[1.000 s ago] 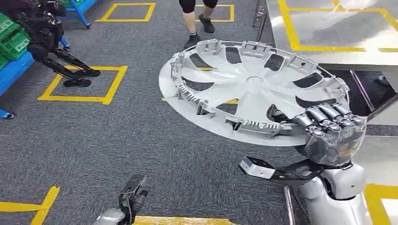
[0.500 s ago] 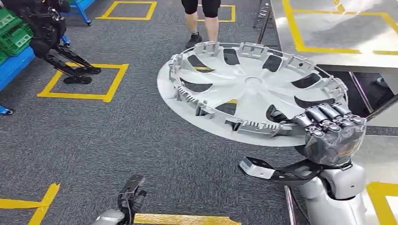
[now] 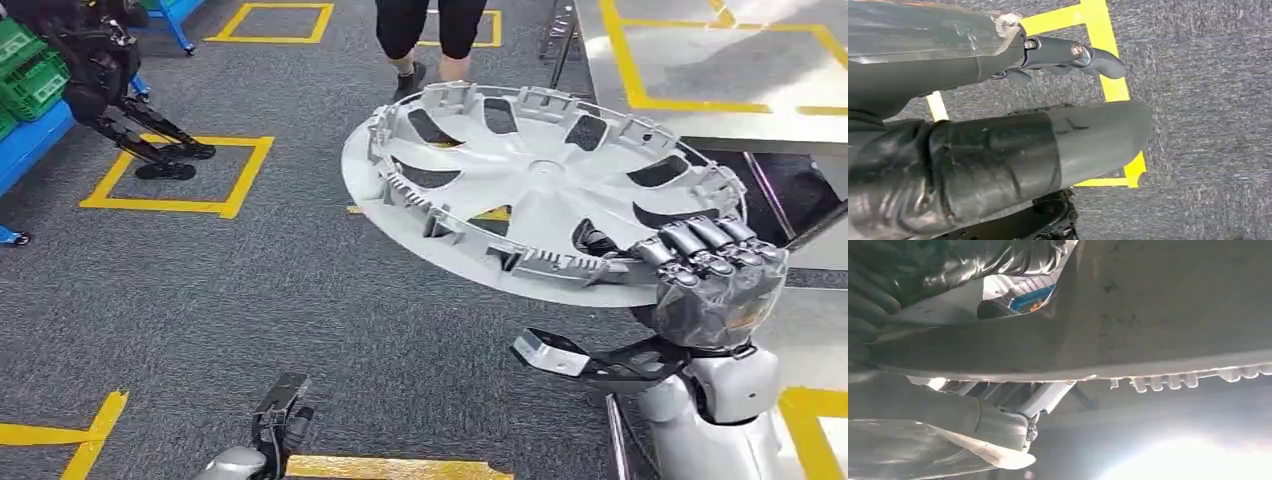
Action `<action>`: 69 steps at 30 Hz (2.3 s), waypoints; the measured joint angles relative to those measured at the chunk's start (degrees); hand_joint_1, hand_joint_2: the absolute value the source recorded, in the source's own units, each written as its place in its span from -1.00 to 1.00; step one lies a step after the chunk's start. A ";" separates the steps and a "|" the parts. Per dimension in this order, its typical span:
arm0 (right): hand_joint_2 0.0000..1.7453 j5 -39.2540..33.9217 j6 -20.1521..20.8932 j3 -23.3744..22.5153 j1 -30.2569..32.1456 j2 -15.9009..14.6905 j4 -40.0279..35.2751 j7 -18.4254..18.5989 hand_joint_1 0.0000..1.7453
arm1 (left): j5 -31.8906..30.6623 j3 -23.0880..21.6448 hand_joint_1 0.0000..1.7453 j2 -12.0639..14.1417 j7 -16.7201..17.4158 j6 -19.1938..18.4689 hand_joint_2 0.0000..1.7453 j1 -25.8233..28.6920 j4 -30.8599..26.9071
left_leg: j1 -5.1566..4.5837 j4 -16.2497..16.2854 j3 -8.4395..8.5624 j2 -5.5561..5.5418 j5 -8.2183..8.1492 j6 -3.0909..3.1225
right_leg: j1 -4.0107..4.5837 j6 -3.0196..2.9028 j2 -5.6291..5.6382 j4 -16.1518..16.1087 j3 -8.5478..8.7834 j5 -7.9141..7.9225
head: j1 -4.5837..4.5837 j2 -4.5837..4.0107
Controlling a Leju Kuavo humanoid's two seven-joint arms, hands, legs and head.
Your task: Take the parts from the cabinet and place them on the table.
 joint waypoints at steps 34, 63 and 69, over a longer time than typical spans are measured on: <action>1.00 0.00 0.00 4.09 -1.67 -4.22 2.21 7.78 1.00 | -0.20 0.98 -1.00 -0.07 0.22 0.11 -1.00 0.13 0.00 | 1.11 -1.80 0.88 -1.43 0.58 0.13 | 0.04 0.04 1.75 3.23 -2.53 -2.76 | 0.13 0.00; 1.00 -0.04 -0.02 4.13 -0.49 -4.98 2.01 5.05 1.00 | 1.70 6.12 -1.00 1.31 11.37 -3.39 -1.00 1.82 0.15 | 1.56 -0.34 0.13 -2.49 -0.30 -0.96 | -0.53 0.41 6.89 0.17 0.03 -0.84 | 0.20 0.00; 1.00 -0.07 0.00 1.70 1.05 -4.50 1.62 1.40 1.00 | 0.35 5.44 -1.00 1.36 11.74 -3.54 -1.00 1.07 0.17 | 1.31 -0.81 0.09 1.62 0.14 0.10 | -0.13 0.97 -0.27 18.05 -8.27 -9.37 | 0.70 0.00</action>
